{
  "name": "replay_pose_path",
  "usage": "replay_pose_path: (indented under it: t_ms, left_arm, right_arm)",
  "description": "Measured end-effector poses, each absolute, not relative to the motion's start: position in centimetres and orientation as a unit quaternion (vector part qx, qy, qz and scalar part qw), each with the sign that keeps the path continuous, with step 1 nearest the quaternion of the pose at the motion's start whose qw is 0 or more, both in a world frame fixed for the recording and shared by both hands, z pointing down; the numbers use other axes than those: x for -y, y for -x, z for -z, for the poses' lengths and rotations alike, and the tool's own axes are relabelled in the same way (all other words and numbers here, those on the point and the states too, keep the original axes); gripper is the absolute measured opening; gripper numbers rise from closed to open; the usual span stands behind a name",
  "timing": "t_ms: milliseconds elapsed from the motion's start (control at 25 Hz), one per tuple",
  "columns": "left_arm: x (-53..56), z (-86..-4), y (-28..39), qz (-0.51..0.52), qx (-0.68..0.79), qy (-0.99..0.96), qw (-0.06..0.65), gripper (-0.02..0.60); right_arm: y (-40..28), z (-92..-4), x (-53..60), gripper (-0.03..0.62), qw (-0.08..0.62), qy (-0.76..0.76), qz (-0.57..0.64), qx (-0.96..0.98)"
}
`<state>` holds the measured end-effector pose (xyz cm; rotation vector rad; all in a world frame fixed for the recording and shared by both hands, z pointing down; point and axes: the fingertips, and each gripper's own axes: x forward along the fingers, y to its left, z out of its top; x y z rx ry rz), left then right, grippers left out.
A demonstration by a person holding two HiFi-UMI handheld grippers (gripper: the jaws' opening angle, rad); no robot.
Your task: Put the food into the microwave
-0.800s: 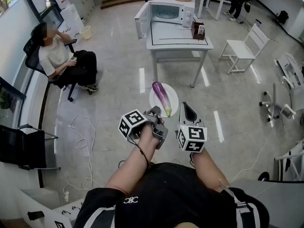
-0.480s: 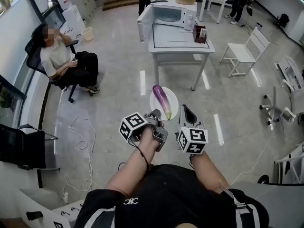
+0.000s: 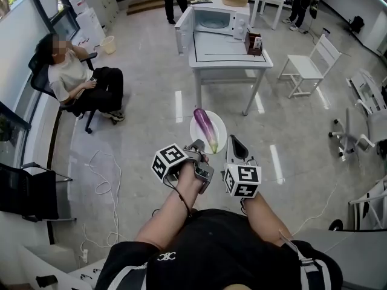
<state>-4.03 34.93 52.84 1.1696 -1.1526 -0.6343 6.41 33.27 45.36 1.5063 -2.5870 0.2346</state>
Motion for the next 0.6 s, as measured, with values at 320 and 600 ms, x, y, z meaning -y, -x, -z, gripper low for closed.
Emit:
replay_pose_path:
  t_ms: [320, 600]
  left_arm:
    - [-34.7, -53.8, 6.5, 0.268, 0.492, -0.516, 0.648, 0.025]
    - [-33.3, -53.7, 9.1, 0.261, 0.481, -0.530, 0.647, 0.023]
  right_arm:
    - [-3.5, -46.3, -33.4, 0.006, 0.076, -0.510, -0.082, 0.853]
    - [-1.0, -46.1, -32.7, 0.007, 0.076, -0.528, -0.077, 0.842]
